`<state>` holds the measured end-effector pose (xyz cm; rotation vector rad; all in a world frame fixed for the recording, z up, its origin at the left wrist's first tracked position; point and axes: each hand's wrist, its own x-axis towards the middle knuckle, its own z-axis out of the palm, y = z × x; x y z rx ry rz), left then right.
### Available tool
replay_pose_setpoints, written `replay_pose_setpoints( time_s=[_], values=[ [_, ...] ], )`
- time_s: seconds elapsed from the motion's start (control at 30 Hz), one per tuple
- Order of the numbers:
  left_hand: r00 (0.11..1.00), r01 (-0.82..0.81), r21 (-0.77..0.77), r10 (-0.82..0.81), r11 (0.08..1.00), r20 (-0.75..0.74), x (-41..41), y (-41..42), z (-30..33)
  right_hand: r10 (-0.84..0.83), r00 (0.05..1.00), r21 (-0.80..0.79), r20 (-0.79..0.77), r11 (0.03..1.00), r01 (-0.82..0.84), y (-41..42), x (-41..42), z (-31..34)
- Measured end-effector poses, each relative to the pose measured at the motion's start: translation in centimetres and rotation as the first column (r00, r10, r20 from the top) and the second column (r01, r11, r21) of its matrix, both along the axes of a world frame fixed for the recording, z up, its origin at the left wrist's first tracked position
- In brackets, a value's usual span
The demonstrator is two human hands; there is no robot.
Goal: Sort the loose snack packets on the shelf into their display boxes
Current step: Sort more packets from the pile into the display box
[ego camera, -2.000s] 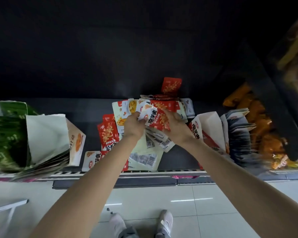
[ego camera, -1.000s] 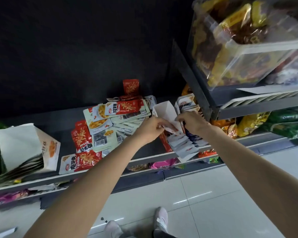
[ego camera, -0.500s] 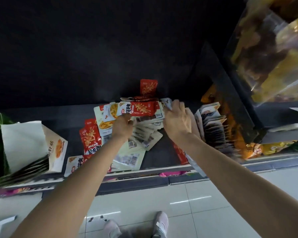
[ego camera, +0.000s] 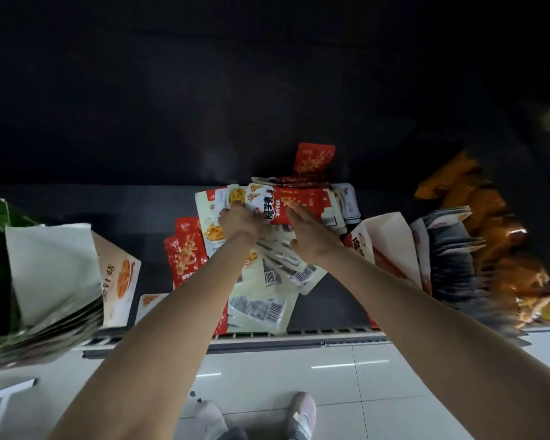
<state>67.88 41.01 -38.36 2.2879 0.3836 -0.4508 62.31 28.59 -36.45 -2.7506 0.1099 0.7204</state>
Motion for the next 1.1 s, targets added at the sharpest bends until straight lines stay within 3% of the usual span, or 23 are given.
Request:
replay_pose_setpoints(
  time_s=[0.1,0.23,0.4,0.5,0.57,0.63,0.73,0.9,1.0,1.1],
  values=[
    [0.998,-0.069,-0.030,0.069,0.997,-0.001,-0.6,0.3,0.3,-0.030,0.998,0.017,0.053,0.999,0.029,-0.2,-0.5,0.7],
    [0.987,-0.090,-0.048,0.096,0.995,0.126,-2.4,1.0,0.8,-0.073,0.991,0.056,0.109,0.996,0.068,-0.4,-0.9,2.2],
    [0.886,0.213,-0.159,-0.122,0.964,0.446,-5.8,1.4,3.9,-0.088,0.967,0.195,0.239,0.980,0.041,0.1,-2.5,4.7],
    [0.753,0.375,-0.108,-0.234,0.921,0.614,-7.7,1.2,6.5,-0.239,0.915,0.361,0.326,0.926,0.114,-0.3,-4.4,7.1],
    [0.714,0.413,-0.129,-0.233,0.901,0.660,-8.7,0.7,8.4,-0.294,0.881,0.440,0.370,0.891,0.112,-1.3,-5.9,8.6],
    [0.715,0.441,-0.169,-0.231,0.881,0.660,-9.5,-0.2,10.4,-0.331,0.841,0.475,0.427,0.874,0.103,-2.6,-7.3,10.0],
    [0.681,0.504,-0.105,-0.320,0.857,0.659,-10.5,-1.9,12.9,-0.386,0.751,0.460,0.535,0.879,0.124,-4.7,-9.1,11.8],
    [0.639,0.541,-0.051,-0.370,0.840,0.675,-12.6,-5.8,14.7,-0.453,0.703,0.467,0.548,0.863,0.191,-7.7,-12.1,13.4],
    [0.651,0.566,-0.029,-0.424,0.824,0.629,-13.7,-7.9,13.3,-0.461,0.721,0.417,0.517,0.872,0.258,-9.3,-13.3,12.3],
    [0.666,0.610,0.026,-0.531,0.792,0.524,-14.4,-9.0,11.4,-0.419,0.827,0.306,0.375,0.898,0.316,-10.8,-13.9,10.6]
  ],
)
